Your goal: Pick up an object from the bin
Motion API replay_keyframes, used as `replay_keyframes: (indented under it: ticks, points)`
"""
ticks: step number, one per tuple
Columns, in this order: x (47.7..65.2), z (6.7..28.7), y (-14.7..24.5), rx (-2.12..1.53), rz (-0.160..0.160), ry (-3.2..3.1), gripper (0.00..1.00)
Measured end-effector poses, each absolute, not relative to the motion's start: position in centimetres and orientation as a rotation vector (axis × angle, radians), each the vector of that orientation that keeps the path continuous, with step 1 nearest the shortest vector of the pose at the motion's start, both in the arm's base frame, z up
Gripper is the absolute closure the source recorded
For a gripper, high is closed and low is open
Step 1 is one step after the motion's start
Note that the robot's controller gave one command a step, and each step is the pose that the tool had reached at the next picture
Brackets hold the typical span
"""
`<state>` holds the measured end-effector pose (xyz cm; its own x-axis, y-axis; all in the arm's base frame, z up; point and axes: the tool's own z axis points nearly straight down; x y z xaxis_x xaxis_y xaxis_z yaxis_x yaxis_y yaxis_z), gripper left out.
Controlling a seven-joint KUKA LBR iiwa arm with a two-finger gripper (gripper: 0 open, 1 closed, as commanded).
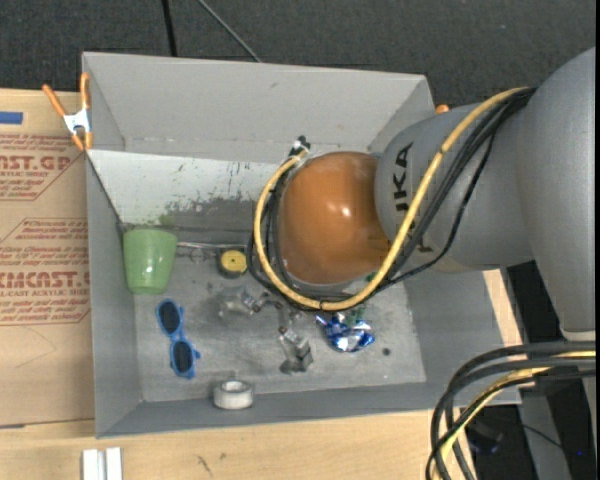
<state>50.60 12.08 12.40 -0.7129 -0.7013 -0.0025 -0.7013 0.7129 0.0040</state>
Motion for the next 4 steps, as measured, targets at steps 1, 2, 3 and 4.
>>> replay_keyframes:
  ticks: [1, 2, 3, 4]
  points:
    - [49.0, 10.1, 17.2, -1.148, 0.007, 2.926, 0.00]
    - [48.9, 7.1, 20.1, -0.768, 0.002, 3.036, 0.00]
    - [48.7, 7.0, 20.0, -0.770, 0.001, 3.043, 1.00]
    - [50.6, 22.7, 19.2, -0.778, 0.001, 3.032, 1.00]
